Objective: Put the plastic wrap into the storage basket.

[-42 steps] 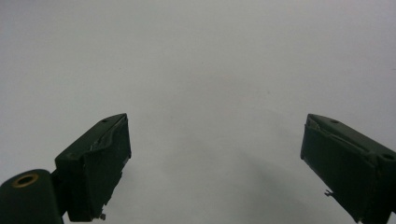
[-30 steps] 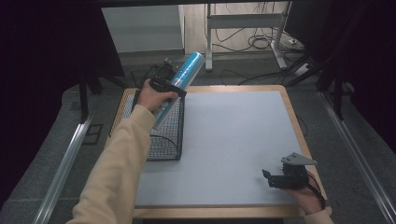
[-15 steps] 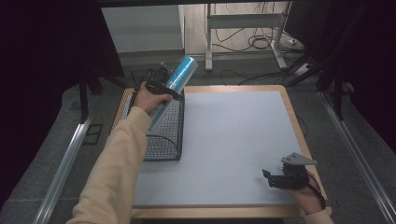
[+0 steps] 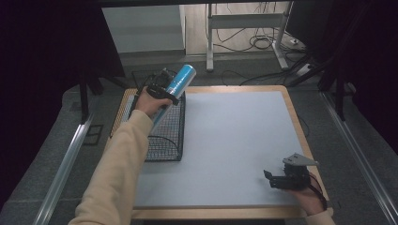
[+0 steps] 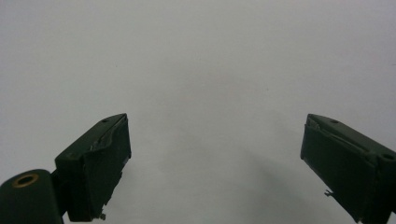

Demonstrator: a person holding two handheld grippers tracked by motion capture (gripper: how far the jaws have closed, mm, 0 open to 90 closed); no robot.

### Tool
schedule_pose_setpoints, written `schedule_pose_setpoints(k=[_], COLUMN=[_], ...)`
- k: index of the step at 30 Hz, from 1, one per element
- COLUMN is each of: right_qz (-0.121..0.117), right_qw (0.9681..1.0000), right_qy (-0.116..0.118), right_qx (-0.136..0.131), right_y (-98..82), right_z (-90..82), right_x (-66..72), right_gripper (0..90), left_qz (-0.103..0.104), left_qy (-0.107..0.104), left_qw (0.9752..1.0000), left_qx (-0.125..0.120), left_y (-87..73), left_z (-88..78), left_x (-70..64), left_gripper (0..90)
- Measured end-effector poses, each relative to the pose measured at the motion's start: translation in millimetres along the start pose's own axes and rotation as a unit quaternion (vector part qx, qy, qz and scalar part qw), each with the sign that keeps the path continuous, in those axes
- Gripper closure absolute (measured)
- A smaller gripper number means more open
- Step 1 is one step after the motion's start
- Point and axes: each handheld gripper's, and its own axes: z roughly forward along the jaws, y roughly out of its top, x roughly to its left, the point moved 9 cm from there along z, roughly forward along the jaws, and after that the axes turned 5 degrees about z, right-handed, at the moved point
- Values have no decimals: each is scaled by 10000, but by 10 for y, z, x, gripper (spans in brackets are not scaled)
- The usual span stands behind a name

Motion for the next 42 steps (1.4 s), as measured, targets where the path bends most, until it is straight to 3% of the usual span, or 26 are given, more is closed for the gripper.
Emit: schedule_pose_setpoints(k=[15, 26, 32, 42], right_qz=[-16, -34, -42, -32], right_qw=[10000, 10000, 10000, 10000], right_qy=[3, 15, 24, 34], right_qx=[-5, -30, -20, -4], right_y=[4, 14, 11, 6], right_z=[-2, -11, -9, -5], right_x=[5, 16, 17, 26], right_gripper=[86, 86, 86, 86], left_qz=[51, 107, 37, 117], left_qy=[157, 281, 384, 597], left_qw=[9997, 9983, 9963, 9917], left_qx=[169, 492, 768, 1137], left_y=[-67, -162, -228, -258], left_z=[110, 223, 299, 386], left_x=[8, 33, 77, 123], left_gripper=[317, 317, 317, 316])
